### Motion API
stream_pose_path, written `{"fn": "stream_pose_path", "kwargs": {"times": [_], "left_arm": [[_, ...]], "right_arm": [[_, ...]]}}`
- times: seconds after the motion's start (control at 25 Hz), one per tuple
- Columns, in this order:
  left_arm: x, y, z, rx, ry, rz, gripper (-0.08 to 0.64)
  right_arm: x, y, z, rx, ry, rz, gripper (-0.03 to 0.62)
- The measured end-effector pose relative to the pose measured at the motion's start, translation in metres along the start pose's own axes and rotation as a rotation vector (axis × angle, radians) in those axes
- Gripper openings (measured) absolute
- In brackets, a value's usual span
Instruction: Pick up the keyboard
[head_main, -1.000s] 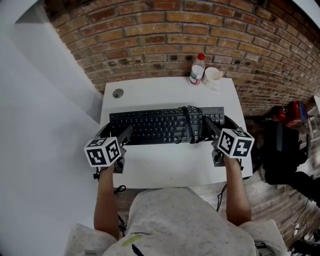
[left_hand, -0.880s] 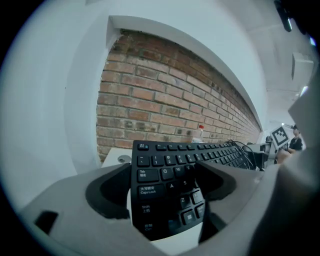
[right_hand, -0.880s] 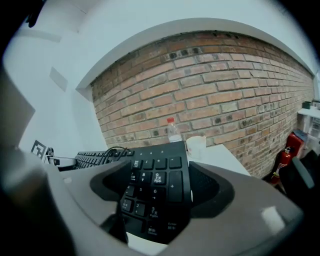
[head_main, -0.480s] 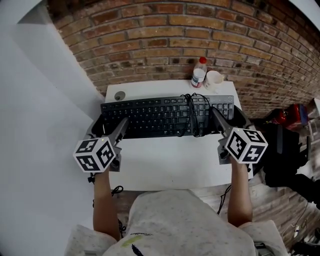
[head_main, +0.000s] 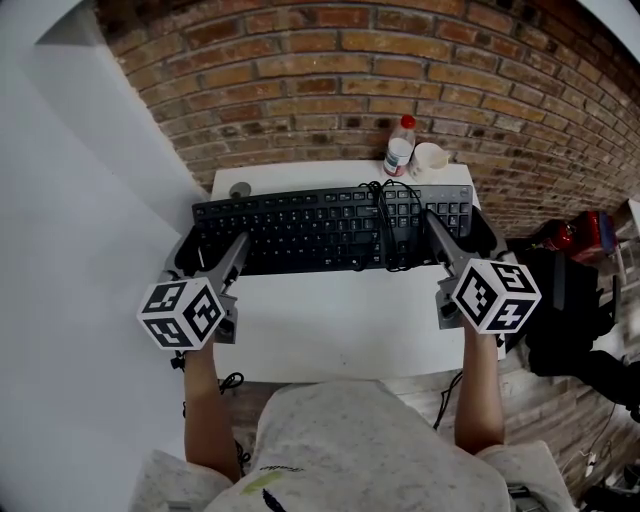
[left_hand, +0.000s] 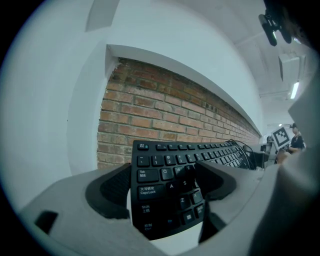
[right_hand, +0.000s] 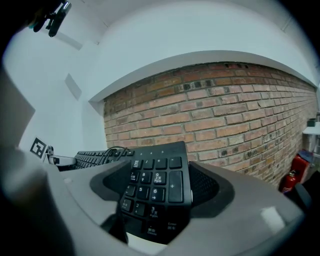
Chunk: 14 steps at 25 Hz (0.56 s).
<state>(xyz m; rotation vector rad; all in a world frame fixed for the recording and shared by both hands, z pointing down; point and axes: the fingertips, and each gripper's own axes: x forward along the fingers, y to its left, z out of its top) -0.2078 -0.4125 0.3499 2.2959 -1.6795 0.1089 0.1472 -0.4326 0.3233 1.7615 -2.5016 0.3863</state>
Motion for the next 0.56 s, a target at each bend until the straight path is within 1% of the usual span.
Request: {"fn": "stream_pose_path", "kwargs": {"times": [0.56], "left_arm": [[-0.0025, -0.0016, 0.0010, 0.002, -0.001, -0.001, 0.400]], "right_arm": [[-0.0032, 0.0007, 0.0016, -0.001, -0.005, 0.000, 0.373]]}}
